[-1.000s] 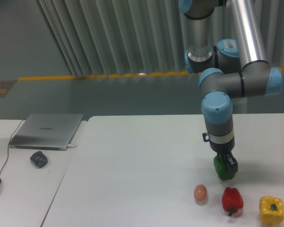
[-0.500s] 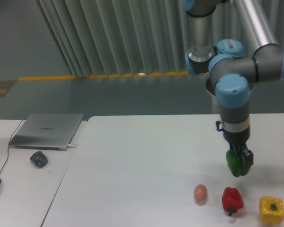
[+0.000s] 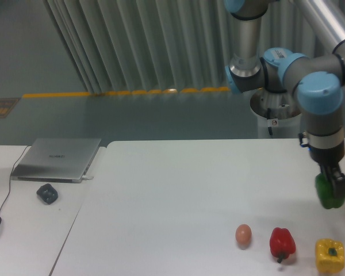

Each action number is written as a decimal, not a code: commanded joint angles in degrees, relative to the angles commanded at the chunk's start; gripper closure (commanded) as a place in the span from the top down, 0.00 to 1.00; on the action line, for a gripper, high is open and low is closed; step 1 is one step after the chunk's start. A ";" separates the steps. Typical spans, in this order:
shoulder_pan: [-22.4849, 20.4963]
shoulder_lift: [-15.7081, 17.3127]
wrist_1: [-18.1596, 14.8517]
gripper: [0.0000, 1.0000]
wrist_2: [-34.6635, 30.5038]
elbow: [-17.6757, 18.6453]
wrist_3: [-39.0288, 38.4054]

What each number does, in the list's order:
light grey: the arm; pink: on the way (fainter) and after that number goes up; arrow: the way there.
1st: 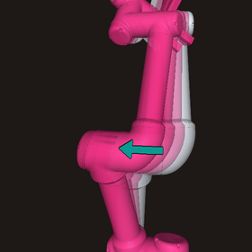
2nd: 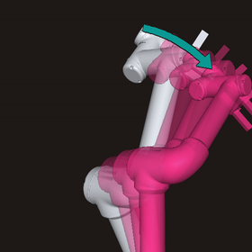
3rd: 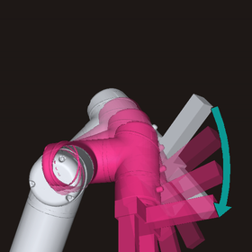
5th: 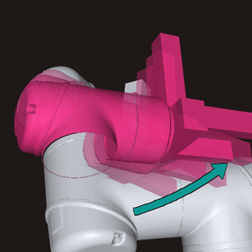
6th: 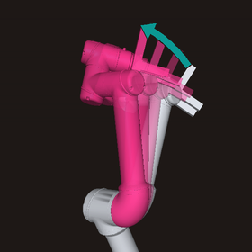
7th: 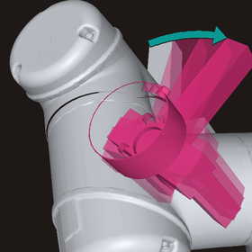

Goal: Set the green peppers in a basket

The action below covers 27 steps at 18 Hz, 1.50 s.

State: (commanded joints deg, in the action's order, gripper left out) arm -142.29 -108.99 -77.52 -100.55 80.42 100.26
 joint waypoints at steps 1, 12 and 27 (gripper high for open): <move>-1.23 0.09 0.00 0.40 0.00 0.00 2.46; -11.95 -0.97 4.66 0.40 0.35 0.09 24.69; -19.43 -1.05 9.67 1.00 0.44 3.34 36.41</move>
State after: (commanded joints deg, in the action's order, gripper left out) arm -161.72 -110.04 -67.85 -100.11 83.76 136.67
